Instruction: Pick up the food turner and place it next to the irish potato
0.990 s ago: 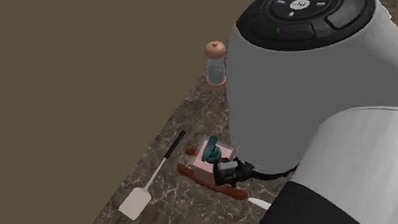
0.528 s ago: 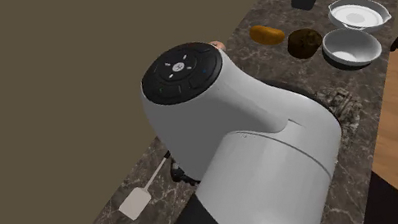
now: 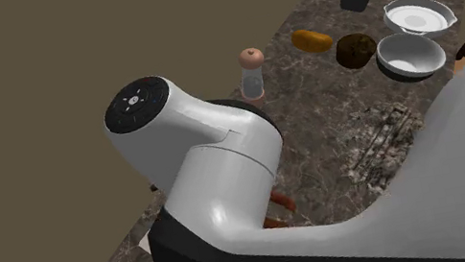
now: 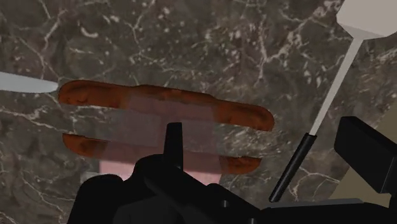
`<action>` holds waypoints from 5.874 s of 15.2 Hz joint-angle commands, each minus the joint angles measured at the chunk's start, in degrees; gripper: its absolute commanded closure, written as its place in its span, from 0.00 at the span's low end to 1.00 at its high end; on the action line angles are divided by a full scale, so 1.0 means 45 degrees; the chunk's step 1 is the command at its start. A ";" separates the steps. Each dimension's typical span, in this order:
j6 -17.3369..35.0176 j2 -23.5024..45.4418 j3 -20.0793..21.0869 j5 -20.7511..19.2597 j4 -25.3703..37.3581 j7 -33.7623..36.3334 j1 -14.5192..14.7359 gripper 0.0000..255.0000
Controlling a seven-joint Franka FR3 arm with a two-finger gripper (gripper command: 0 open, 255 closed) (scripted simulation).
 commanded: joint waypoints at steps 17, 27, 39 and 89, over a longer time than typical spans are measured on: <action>0.0428 0.5702 -0.1828 -0.2594 0.4805 0.4319 0.2108 0.00; 0.0426 0.5702 -0.1829 -0.2593 0.4807 0.4319 0.2109 1.00; -0.0158 0.5249 -0.1653 -0.2338 0.4974 0.4138 0.2009 1.00; -0.1397 0.1869 -0.2966 0.0071 0.4043 -0.4354 -0.4236 1.00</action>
